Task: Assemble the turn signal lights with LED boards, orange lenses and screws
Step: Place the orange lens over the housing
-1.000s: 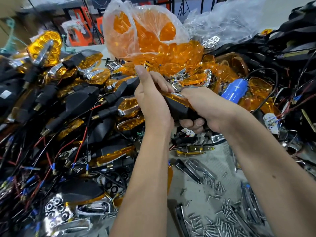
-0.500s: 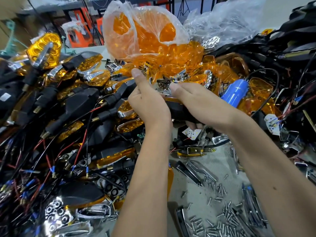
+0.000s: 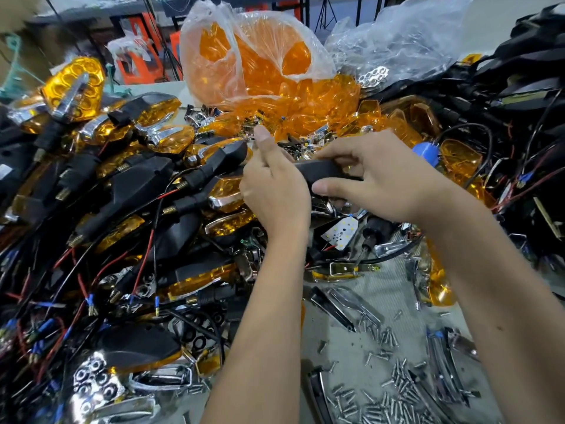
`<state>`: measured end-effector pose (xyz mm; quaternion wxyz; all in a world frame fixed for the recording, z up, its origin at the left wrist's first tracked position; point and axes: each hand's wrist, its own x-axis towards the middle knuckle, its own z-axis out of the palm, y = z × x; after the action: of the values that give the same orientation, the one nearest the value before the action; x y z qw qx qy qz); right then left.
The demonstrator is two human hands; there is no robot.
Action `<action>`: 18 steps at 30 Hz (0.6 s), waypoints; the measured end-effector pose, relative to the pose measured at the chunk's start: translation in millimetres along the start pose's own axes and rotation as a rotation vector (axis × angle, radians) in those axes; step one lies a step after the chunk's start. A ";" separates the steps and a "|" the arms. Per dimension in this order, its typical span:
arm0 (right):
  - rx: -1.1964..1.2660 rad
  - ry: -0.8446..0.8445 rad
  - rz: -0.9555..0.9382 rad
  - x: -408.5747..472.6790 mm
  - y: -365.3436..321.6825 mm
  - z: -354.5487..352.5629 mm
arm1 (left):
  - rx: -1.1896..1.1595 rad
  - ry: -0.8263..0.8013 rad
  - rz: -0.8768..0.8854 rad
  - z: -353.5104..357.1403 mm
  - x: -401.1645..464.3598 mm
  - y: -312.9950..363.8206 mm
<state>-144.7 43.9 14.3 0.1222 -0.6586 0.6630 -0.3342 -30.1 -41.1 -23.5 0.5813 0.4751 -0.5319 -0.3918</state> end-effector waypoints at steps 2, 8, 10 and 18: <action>0.054 -0.041 0.028 -1.0 0.5 1.6 | 0.081 -0.001 0.069 0.2 -0.3 -2.4; -0.015 -0.077 0.029 0.5 1.1 8.1 | 0.109 0.004 0.157 -3.0 4.1 -2.1; -0.023 -0.070 0.028 -0.1 0.3 6.5 | 0.100 0.004 0.144 -3.0 3.8 -2.4; -0.054 -0.041 0.041 1.8 -6.7 9.2 | -0.329 -0.077 -0.519 5.1 -2.8 5.3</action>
<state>-134.0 40.2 12.0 0.1249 -0.6545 0.6825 -0.3002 -35.7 -37.8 -19.1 0.5105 0.4793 -0.3440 -0.6256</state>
